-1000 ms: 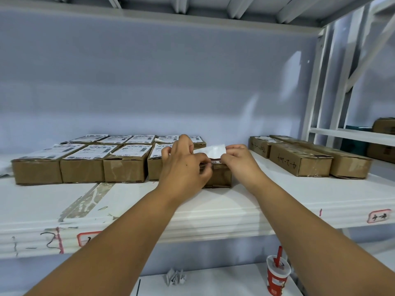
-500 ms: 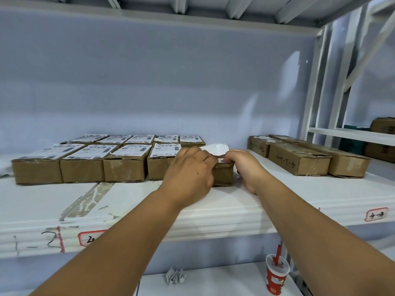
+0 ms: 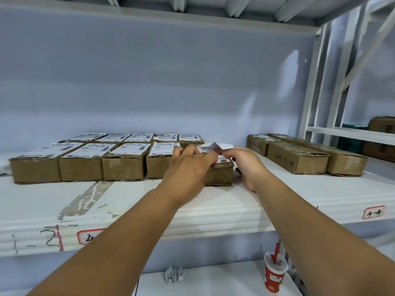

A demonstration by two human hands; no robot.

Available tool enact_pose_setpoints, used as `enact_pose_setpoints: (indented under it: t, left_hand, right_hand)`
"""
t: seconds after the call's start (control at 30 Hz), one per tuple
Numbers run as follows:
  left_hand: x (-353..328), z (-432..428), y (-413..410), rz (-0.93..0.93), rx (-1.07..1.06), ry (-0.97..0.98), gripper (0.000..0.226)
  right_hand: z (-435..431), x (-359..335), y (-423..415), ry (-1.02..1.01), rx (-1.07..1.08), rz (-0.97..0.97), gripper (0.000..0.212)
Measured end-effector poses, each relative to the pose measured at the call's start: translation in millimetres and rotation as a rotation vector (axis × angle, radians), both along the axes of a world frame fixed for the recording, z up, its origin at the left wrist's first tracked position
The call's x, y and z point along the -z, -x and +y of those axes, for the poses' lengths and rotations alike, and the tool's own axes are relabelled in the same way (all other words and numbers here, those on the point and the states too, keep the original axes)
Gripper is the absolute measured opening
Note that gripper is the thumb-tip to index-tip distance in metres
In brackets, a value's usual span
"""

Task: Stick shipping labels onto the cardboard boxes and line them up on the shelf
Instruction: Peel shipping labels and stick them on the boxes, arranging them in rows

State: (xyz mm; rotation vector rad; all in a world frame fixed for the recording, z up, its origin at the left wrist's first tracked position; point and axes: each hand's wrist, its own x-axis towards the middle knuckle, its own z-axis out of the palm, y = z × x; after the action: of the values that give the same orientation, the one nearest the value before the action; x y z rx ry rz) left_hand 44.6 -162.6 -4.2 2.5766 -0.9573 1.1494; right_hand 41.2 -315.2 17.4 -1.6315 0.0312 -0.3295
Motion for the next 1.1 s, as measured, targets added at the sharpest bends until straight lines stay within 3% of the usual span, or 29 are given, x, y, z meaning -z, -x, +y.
enact_pose_setpoints:
  t: [0.2,0.47,0.57,0.63,0.77,0.9,1.1]
  left_hand:
    - [2.7,0.7,-0.3,-0.003,0.092,0.069,0.041]
    - [-0.9,-1.2,4.7,0.066,0.105,-0.04,0.046]
    - [-1.2,-0.9,5.2,0.059,0.132,-0.045,0.04]
    - [0.8,-1.5,3.0,0.035,0.135,-0.022,0.04]
    - [4.7,-2.1,-1.5,0.022,0.13,-0.011,0.044]
    - [4.8,-2.8,-1.7,-0.023,0.133,-0.01,0.04]
    - [4.5,-3.9,-1.7,-0.049,0.128,-0.007,0.041]
  right_hand:
    - [-2.4,4.2,-4.4,-0.112,-0.07,-0.023,0.02]
    - [-0.8,4.3,-10.6,0.014,-0.084,0.086,0.031]
    - [3.3,-0.7,-7.5,0.03,-0.055,0.154,0.053]
    - [4.4,-3.7,-13.1,0.056,-0.052,0.177,0.043]
    - [-0.7,-9.2,-24.6,0.098,-0.083,0.241,0.047]
    - [-11.7,-9.2,-38.3,0.194,-0.09,0.234,0.034]
    - [-11.0,2.1,-52.0,0.141,-0.065,0.16,0.051]
